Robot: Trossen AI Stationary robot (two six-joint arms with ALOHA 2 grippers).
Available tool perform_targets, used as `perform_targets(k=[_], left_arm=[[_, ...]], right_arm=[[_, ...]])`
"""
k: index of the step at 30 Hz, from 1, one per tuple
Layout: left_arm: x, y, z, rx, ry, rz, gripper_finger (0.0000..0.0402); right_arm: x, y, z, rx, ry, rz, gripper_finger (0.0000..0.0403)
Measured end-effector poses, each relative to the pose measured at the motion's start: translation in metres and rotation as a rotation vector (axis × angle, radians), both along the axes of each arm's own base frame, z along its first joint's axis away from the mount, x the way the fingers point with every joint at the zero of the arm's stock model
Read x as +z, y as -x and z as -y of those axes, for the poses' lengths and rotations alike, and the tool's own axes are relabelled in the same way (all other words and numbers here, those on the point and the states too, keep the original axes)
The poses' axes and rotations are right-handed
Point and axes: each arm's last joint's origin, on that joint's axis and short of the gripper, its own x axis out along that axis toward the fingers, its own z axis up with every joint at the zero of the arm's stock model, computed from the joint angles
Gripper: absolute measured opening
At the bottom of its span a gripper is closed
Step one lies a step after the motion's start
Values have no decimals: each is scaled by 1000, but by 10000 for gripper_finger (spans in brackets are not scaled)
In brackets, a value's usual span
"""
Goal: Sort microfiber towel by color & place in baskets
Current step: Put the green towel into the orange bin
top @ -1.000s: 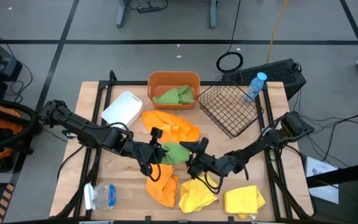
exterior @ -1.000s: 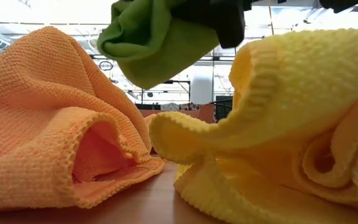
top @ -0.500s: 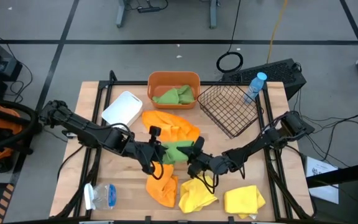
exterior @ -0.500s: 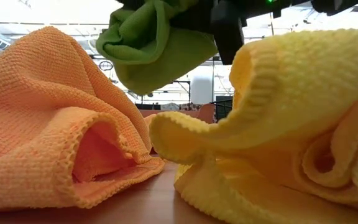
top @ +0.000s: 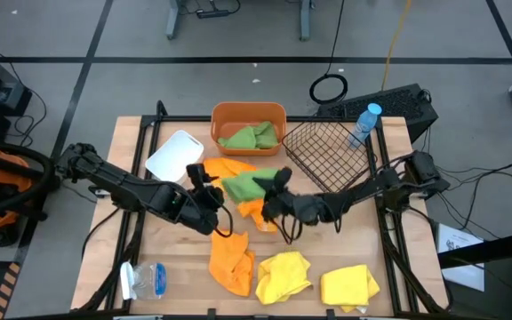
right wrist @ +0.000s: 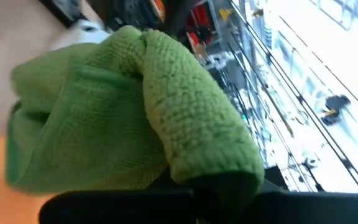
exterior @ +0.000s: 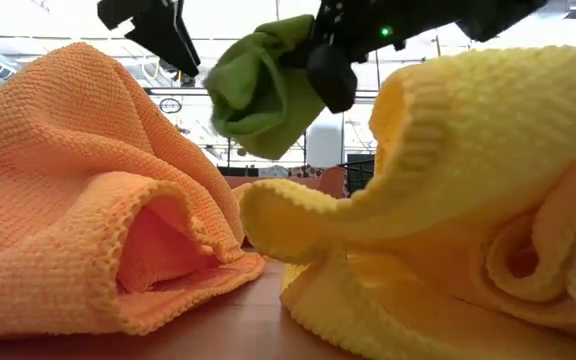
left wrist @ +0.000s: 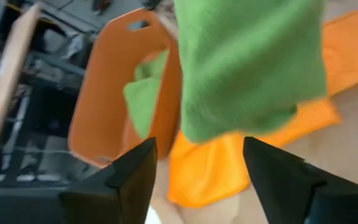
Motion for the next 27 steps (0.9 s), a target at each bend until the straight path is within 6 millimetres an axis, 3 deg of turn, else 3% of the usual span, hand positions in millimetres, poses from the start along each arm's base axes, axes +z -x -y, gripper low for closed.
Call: perform_targets(k=[5,10,17,23,27], left_arm=[[-5,2,-4,54,-92,29,255],[-16,4,-11,116,-151,65,256],[-35,-18,-20,-4,-115,114,256],[-42,-38,-37,-242,-3,176,256],[-43,-42,-53,-262,15,172,256]], right_arm=[[25,6,47,-47,4,7,1],[42,18,113,-6,-95,47,1],[61,25,193,91,-274,156,0],[75,12,234,9,-379,12,0],[78,-3,253,63,-380,-37,2]])
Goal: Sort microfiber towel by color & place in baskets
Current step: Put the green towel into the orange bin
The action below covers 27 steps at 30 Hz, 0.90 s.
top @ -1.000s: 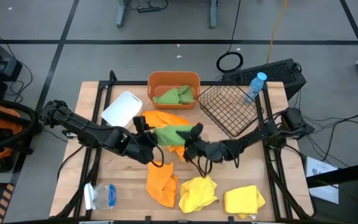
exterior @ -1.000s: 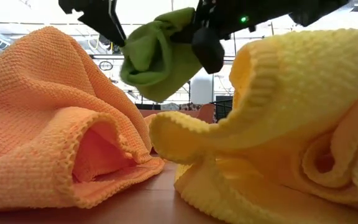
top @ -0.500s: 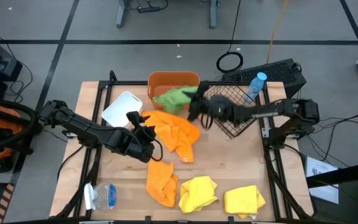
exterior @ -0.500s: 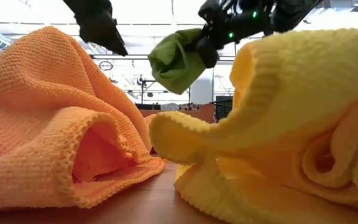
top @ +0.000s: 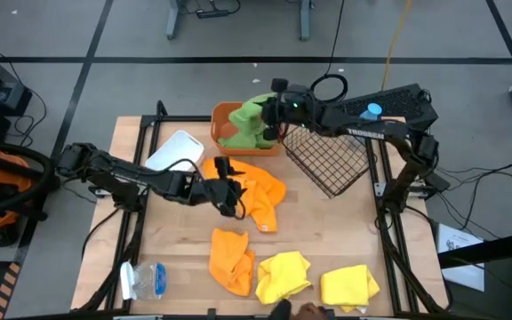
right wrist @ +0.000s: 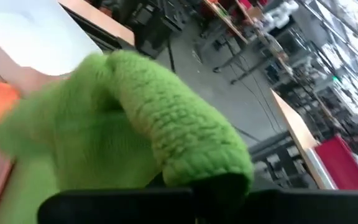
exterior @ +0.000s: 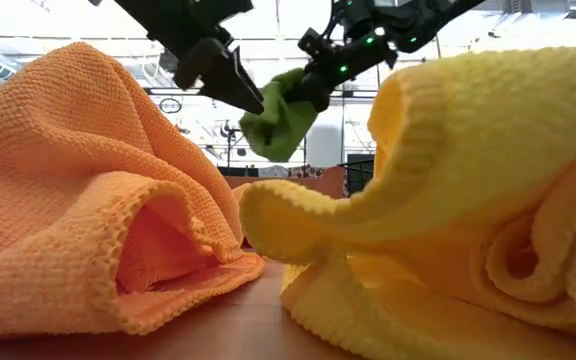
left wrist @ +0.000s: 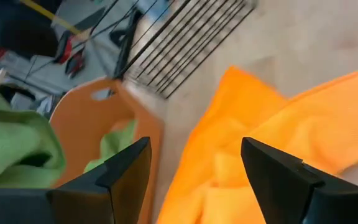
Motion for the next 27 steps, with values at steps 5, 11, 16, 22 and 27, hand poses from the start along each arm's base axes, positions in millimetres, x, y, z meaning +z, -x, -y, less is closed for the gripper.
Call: perform_targets(k=[5,11,16,22,27], left_arm=[[-1,3,-11,52,21,-17,256],[7,11,-13,61,33,-7,254],[11,26,-13,73,56,36,235],[7,52,-17,89,75,54,211],[11,61,-18,100,99,101,203]], right_arm=[[-11,-16,28,40,-53,7,4],[-40,-32,55,8,-104,-24,5],[-52,-40,62,1,-117,-37,6],[-68,-39,60,8,-216,-119,6],[-83,-32,54,3,-369,-244,18]])
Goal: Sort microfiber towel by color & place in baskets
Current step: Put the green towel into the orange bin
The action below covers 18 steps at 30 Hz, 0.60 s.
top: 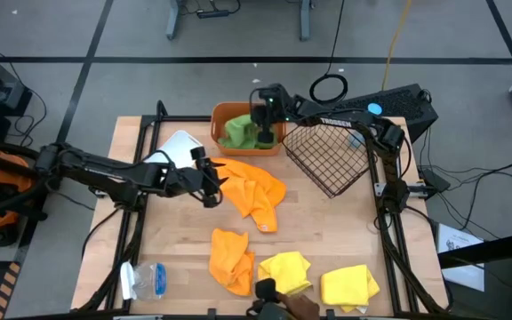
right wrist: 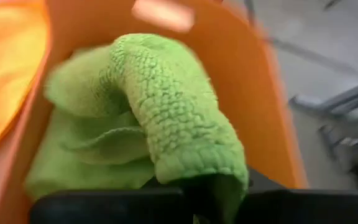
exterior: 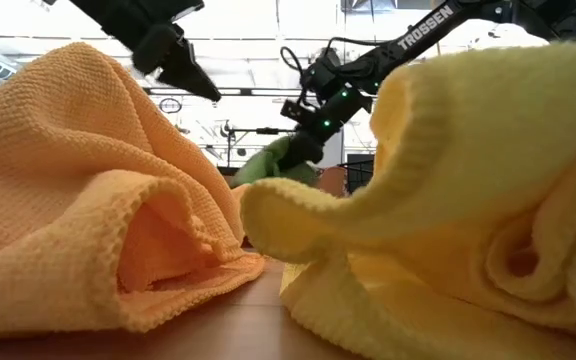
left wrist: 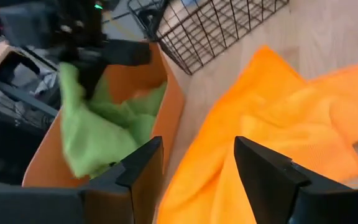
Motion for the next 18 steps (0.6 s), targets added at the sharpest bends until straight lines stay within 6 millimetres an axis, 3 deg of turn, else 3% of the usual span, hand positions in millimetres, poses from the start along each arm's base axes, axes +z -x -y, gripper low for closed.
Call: perform_targets(k=[8,18], left_arm=[[3,0,1,-9,10,26,203],[4,-1,2,-35,29,31,203]], right_arm=[[-12,10,-6,-59,-143,-129,102],[6,22,-14,-106,-182,-168,219]])
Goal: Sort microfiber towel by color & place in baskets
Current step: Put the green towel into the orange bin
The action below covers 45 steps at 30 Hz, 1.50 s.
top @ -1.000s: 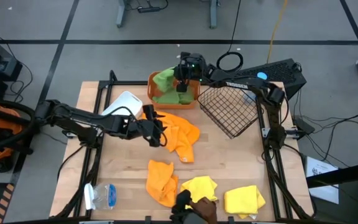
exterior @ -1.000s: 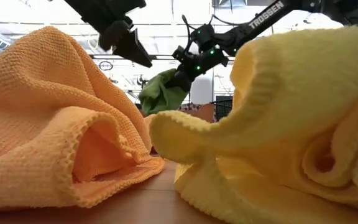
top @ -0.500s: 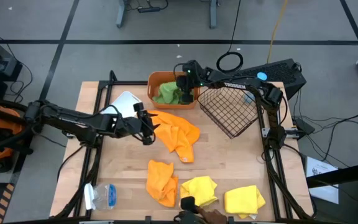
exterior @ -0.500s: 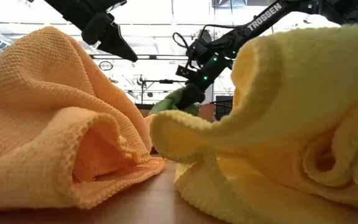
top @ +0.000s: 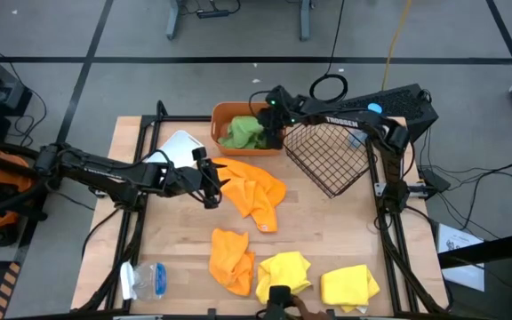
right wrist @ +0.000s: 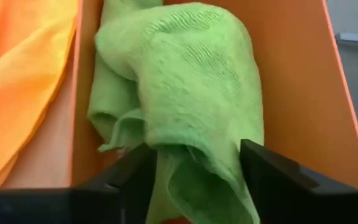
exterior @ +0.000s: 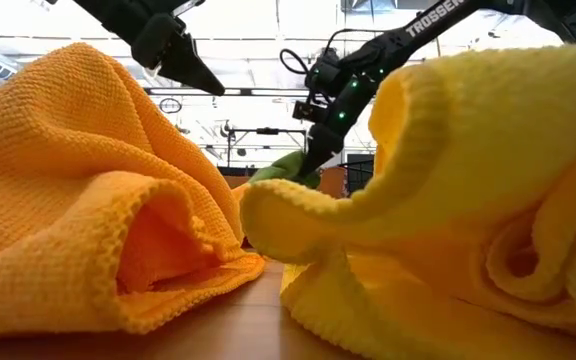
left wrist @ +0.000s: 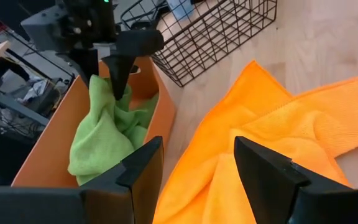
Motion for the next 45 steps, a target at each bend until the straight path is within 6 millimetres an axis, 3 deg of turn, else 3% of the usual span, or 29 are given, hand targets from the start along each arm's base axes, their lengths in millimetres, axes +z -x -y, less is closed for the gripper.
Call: perform_targets(k=[6,11,16,20,23,27,29,38,45], left_arm=[[0,0,0,-6,4,-1,203],[0,0,0,-10,7,-2,203],[0,0,0,-10,6,-4,203],[0,0,0,-10,6,-3,202],[0,0,0,-10,6,-2,202],[0,0,0,-10,6,-2,202],[0,0,0,-15,9,-2,202],[-1,0,1,-38,25,-4,202],[-1,-1,2,-50,59,3,202]], right_arm=[[13,11,-7,-8,-29,-38,263],[30,23,-15,-34,-65,-44,271],[49,27,-19,-123,-107,44,246],[54,18,-18,-212,-152,168,197],[48,5,-16,-247,-176,243,137],[23,-5,-12,-260,-218,206,37],[11,-10,-10,-253,-242,187,11],[-33,-20,-4,-293,-293,98,6],[-31,-18,-6,-291,-293,89,5]])
